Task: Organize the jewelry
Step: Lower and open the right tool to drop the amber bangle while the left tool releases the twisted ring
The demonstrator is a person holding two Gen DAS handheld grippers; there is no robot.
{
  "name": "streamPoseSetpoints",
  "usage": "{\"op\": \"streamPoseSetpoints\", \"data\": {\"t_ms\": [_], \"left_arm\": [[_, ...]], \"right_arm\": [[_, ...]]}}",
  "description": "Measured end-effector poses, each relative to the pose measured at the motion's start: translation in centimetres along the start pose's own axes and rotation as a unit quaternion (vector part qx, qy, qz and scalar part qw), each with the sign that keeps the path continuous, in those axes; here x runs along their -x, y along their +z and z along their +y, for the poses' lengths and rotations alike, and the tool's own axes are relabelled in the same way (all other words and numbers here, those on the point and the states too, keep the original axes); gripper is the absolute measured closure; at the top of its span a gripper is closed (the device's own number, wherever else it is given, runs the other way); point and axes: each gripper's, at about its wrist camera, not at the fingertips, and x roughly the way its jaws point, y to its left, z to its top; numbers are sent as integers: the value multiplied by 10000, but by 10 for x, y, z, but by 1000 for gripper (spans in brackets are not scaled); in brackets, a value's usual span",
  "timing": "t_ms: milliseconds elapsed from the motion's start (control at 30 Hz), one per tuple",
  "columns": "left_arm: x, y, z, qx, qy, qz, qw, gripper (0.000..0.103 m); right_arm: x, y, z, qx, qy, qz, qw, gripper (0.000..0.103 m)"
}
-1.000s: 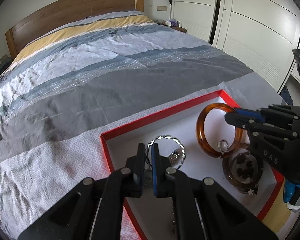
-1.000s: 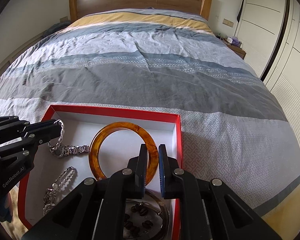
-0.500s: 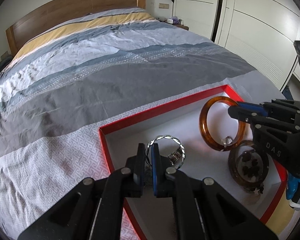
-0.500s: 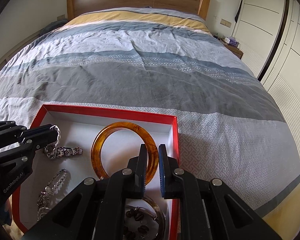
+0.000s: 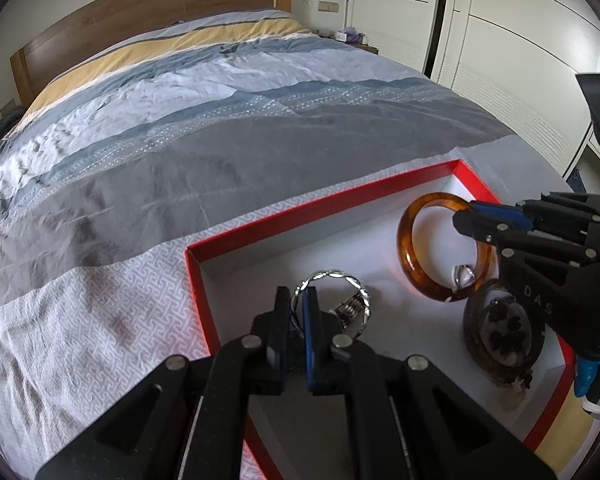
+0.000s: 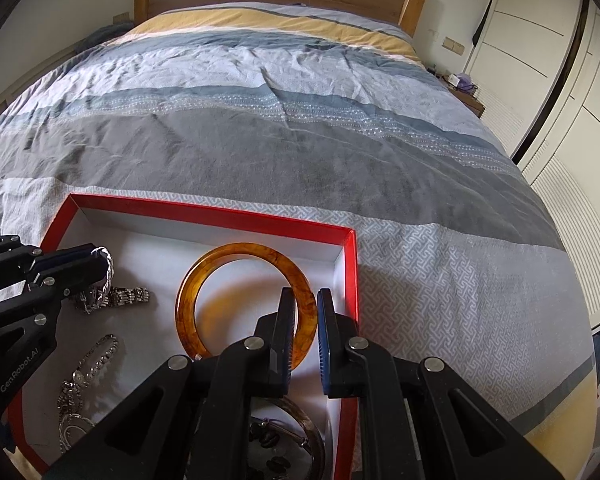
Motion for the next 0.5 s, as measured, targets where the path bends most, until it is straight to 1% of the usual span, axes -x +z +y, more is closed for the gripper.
{"op": "streamPoseSetpoints", "data": {"t_ms": [200, 500], "left_arm": [[-2, 0, 0, -8, 25, 27, 10000, 97], [0, 0, 2, 81, -42, -12, 10000, 96]], "right_arm": [[-8, 0, 4, 134, -62, 169, 9997, 93], [-7, -4, 3, 170, -94, 184, 9996, 93]]}}
